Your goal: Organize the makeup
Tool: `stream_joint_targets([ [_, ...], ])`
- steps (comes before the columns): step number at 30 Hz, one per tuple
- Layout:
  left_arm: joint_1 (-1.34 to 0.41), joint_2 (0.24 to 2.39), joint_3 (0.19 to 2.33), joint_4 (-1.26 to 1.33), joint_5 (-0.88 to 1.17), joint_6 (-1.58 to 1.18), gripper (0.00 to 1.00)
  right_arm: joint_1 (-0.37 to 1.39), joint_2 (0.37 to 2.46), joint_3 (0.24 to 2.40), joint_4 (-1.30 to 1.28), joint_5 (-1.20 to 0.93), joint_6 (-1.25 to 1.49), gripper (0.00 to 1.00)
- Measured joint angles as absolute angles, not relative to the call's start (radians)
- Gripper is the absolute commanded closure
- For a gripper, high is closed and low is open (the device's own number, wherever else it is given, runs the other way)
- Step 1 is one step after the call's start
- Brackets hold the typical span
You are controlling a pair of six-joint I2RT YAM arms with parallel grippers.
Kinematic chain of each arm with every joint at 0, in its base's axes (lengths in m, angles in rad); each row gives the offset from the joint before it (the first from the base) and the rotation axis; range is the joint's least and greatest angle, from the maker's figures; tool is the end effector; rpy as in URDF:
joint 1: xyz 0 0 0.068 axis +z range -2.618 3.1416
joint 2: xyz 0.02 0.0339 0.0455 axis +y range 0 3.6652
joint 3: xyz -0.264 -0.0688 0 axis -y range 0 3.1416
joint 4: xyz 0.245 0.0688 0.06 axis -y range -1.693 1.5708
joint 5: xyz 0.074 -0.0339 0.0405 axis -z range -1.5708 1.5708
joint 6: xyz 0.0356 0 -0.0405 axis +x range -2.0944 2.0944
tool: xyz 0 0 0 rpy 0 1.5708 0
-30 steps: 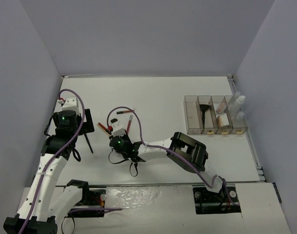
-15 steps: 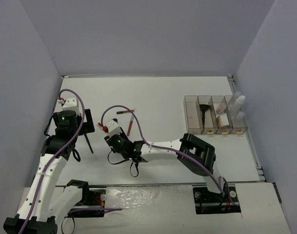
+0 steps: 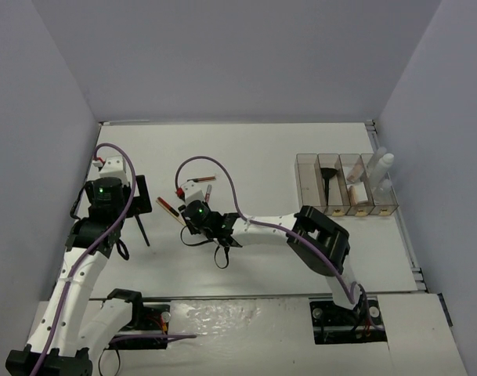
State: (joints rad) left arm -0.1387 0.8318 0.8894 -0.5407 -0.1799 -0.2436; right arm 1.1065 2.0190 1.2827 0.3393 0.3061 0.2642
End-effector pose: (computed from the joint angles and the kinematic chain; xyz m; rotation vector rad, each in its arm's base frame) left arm 0.1790 -0.0186 0.3320 -0.2184 2.0342 -0.0538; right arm 0.2137 0.4027 0.1896 -0.6262 1.8964 0.5990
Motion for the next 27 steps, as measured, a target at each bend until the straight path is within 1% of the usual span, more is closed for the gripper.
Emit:
stream_joint_targets([
  [9, -0.139, 0.832, 0.889, -0.54, -0.173, -0.244, 0.03, 1.098, 2.089, 1.283, 0.331, 0.271, 0.29, 0.67],
  [16, -0.139, 0.832, 0.889, -0.54, -0.172, -0.244, 0.03, 1.093, 2.096, 1.278, 0.327, 0.272, 0.297, 0.68],
  [19, -0.139, 0.832, 0.889, -0.54, -0.17, -0.244, 0.03, 1.092, 2.096, 1.276, 0.329, 0.272, 0.301, 0.75],
  [21, -0.139, 0.832, 0.889, -0.54, -0.167, -0.244, 0.03, 1.092, 2.096, 1.276, 0.33, 0.271, 0.305, 0.86],
  [25, -0.139, 0.831, 0.889, -0.54, -0.165, -0.244, 0.03, 1.093, 2.096, 1.276, 0.332, 0.27, 0.314, 0.99],
  [27, -0.139, 0.83, 0.889, -0.54, -0.165, -0.244, 0.03, 1.095, 2.096, 1.276, 0.333, 0.265, 0.314, 1.0],
])
